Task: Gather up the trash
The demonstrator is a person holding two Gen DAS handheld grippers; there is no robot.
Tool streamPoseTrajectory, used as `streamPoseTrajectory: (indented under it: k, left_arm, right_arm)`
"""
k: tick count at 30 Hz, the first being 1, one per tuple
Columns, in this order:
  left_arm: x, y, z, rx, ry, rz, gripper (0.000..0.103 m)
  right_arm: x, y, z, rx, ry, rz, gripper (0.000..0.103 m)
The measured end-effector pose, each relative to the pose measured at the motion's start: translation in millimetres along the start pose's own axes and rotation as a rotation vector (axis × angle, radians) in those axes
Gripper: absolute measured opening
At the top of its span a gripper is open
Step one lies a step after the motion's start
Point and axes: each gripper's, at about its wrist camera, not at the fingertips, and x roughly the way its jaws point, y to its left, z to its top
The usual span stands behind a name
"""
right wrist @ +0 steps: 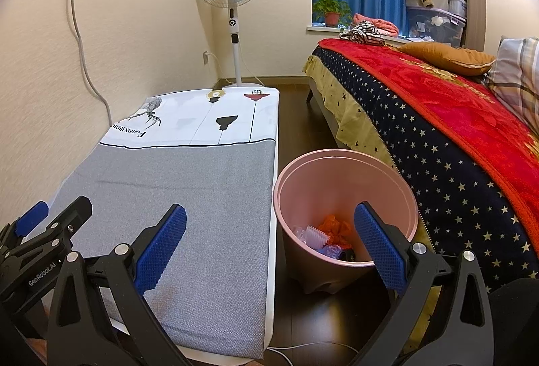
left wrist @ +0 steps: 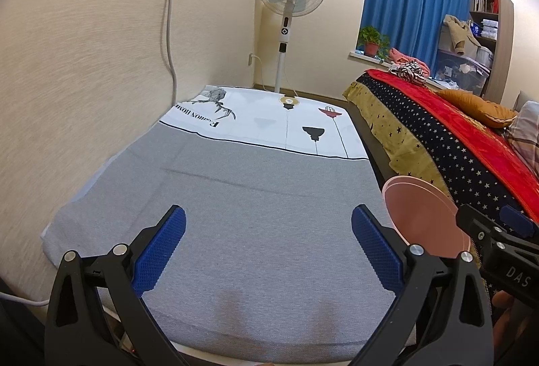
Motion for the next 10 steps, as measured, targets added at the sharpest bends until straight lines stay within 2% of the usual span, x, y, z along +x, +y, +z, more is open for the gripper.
streamPoseTrajectory:
  k: [10]
  left_arm:
    - [2.4, -0.7, 0.6, -0.002, 0.008, 0.024, 0.096]
  right_arm:
    - [4.2, 1.9, -0.7, -0.005, 0.007, 0.002, 0.098]
